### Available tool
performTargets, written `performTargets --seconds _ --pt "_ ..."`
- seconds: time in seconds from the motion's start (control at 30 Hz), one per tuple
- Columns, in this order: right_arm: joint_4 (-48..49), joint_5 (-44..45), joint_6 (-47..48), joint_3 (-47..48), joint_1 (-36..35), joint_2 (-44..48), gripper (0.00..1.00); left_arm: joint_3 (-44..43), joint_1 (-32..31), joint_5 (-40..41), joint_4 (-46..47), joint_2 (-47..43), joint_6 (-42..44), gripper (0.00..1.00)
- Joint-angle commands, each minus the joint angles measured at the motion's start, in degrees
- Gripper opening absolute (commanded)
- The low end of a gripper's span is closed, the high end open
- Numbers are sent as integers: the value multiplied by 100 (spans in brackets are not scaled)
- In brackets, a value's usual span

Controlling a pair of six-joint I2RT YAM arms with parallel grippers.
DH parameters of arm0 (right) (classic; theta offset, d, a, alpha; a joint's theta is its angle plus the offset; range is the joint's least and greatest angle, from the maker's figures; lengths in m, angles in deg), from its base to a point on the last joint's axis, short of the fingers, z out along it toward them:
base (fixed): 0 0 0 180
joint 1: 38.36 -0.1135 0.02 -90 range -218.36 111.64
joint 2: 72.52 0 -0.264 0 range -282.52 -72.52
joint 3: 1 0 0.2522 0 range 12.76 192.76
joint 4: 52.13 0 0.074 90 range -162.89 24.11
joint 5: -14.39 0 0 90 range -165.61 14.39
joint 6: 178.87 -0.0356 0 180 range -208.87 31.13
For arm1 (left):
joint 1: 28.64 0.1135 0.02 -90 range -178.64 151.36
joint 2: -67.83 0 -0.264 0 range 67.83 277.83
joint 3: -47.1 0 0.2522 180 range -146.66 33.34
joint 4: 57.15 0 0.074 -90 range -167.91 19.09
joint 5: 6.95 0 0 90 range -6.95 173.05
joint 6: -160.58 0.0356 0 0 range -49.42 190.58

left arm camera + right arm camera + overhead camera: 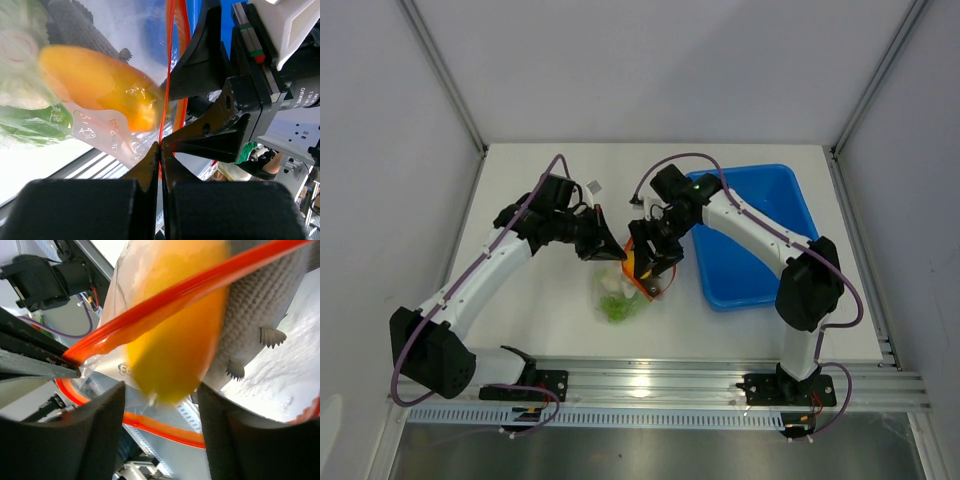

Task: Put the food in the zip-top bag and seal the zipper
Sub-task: Place the fake fruit in the zipper food storage bag.

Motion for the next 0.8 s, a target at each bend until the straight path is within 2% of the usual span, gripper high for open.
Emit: performTargets --seconds 0.0,0.17,0.47,0.77 --pt "-60 -29 22 207 -12 169 65 -237 46 -34 9 -210 -36 1" --pt "-104 -47 75 181 -21 283 77 -219 46 -16 -9 -236 -36 1" --pt "-157 190 -39 478 119 520 77 -184 55 10 -9 -263 -9 1" --pt "89 383 -452 892 629 906 75 9 55 2 52 -333 -1 1"
